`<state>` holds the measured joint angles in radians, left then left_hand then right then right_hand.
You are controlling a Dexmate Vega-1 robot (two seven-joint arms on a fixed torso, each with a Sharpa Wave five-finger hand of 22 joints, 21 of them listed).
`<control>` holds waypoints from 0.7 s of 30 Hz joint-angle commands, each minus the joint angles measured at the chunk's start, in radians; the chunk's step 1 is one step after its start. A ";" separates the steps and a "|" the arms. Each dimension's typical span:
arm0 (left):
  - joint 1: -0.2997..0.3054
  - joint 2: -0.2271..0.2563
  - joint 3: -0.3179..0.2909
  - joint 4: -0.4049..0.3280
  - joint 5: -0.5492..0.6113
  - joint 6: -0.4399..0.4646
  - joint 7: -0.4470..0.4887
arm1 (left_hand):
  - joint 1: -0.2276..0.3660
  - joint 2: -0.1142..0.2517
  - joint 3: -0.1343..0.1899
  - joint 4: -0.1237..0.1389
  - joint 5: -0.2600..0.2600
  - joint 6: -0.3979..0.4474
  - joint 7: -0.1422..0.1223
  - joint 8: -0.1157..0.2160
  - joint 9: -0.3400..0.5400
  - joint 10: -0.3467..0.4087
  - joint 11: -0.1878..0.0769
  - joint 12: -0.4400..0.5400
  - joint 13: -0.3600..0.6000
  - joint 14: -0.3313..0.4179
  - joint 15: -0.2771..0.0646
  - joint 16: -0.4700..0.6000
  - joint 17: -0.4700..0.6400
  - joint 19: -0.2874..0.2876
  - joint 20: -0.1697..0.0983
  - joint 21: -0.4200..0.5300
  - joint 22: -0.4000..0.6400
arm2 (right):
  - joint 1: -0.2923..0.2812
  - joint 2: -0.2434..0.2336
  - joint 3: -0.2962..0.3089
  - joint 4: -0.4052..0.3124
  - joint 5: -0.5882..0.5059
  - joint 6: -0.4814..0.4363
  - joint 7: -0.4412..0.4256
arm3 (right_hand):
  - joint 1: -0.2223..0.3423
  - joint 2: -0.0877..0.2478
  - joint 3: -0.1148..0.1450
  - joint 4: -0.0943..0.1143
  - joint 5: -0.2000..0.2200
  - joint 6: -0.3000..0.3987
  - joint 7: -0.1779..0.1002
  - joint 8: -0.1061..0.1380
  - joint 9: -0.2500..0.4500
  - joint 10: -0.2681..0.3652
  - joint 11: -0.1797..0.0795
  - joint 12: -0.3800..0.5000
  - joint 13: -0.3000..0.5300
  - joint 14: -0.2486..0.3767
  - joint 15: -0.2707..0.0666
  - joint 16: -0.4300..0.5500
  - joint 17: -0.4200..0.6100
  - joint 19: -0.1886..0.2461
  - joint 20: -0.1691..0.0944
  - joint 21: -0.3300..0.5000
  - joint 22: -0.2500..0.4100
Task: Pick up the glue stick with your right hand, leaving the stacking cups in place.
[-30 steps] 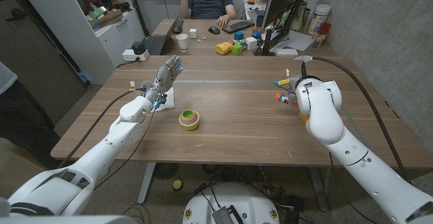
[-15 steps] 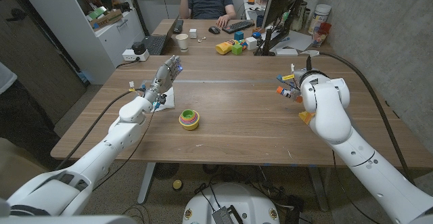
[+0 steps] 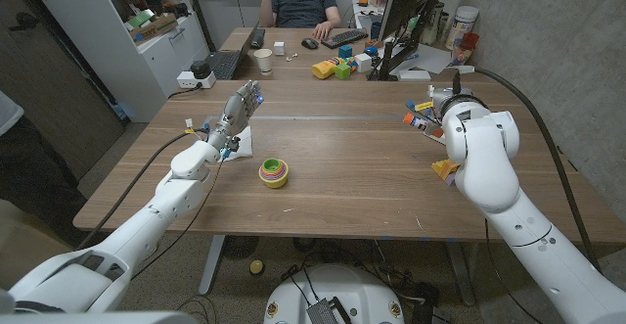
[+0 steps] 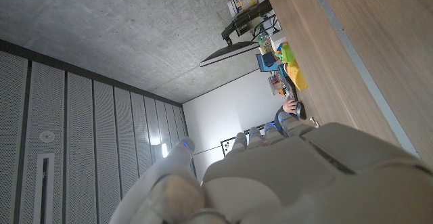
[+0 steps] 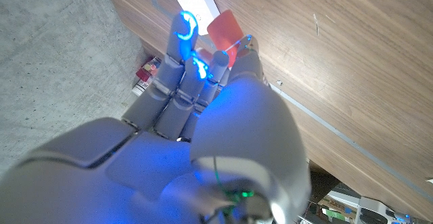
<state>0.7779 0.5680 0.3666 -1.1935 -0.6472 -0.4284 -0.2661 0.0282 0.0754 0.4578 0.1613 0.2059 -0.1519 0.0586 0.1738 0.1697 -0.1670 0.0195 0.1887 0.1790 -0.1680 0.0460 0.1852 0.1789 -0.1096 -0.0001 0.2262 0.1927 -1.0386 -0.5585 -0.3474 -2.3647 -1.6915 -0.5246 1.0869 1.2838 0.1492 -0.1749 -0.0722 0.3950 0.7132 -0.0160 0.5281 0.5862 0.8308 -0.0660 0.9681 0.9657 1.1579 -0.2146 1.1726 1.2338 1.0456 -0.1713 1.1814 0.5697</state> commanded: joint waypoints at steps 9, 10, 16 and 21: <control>0.014 0.007 -0.005 -0.017 -0.002 -0.006 0.004 | -0.009 0.049 -0.004 0.004 0.005 0.002 -0.003 0.006 0.002 -0.043 -0.001 0.005 0.003 -0.075 0.003 0.005 0.002 -0.005 0.001 0.000 0.003 | -0.044 0.047 0.055 -0.055 -0.025 0.034 -0.070 | 0.003 0.014 0.007 0.025 -0.005 0.072 0.034 0.057 0.005 0.016 -0.002 0.007 0.003 0.018 0.000 0.018 0.002 -0.008 -0.043 0.027 -0.006; 0.015 0.007 -0.006 -0.017 -0.003 -0.006 0.005 | -0.009 0.049 -0.004 0.004 0.005 0.002 -0.003 0.006 0.002 -0.043 -0.001 0.005 0.003 -0.075 0.003 0.005 0.002 -0.005 0.000 0.000 0.003 | -0.047 0.045 0.060 -0.058 -0.017 0.039 -0.080 | 0.002 0.014 0.007 0.026 -0.006 0.071 0.034 0.057 0.005 0.014 -0.002 0.006 0.003 0.018 0.000 0.019 0.002 -0.010 -0.043 0.028 -0.007; 0.017 0.008 -0.007 -0.018 -0.003 -0.010 0.005 | -0.008 0.049 -0.005 0.004 0.005 0.001 -0.003 0.006 0.002 -0.043 -0.001 0.004 0.003 -0.075 0.003 0.005 0.002 -0.005 0.000 0.000 0.003 | -0.049 0.058 0.065 -0.065 -0.033 0.046 -0.099 | 0.002 0.015 0.008 0.030 -0.008 0.076 0.034 0.060 0.003 0.018 0.002 0.007 0.004 0.020 0.000 0.024 0.002 -0.009 -0.043 0.036 -0.009; 0.018 0.008 -0.009 -0.018 -0.003 -0.011 0.006 | -0.008 0.049 -0.005 0.004 0.005 0.002 -0.003 0.007 0.002 -0.044 -0.002 0.004 0.003 -0.075 0.002 0.005 0.002 -0.005 0.000 0.000 0.003 | -0.049 0.068 0.068 -0.066 -0.040 0.053 -0.104 | 0.004 0.014 0.008 0.034 -0.011 0.077 0.035 0.062 0.001 0.020 0.003 0.009 0.007 0.022 0.000 0.030 0.002 -0.010 -0.043 0.046 -0.012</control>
<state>0.7924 0.5745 0.3605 -1.2095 -0.6493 -0.4350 -0.2618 0.0282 0.0754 0.4535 0.1655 0.2059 -0.1519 0.0587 0.1739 0.1697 -0.1670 0.0195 0.1887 0.1791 -0.1680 0.0460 0.1852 0.1789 -0.1096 -0.0001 0.2262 0.1927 -1.0806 -0.5102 -0.2935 -2.4181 -1.7187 -0.4876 1.0095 1.2862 0.1545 -0.1856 -0.0615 0.3854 0.7132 -0.0160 0.5281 0.5863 0.8417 -0.0658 0.9681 0.9676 1.1686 -0.2145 1.1956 1.2337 1.0419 -0.1751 1.2164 0.5566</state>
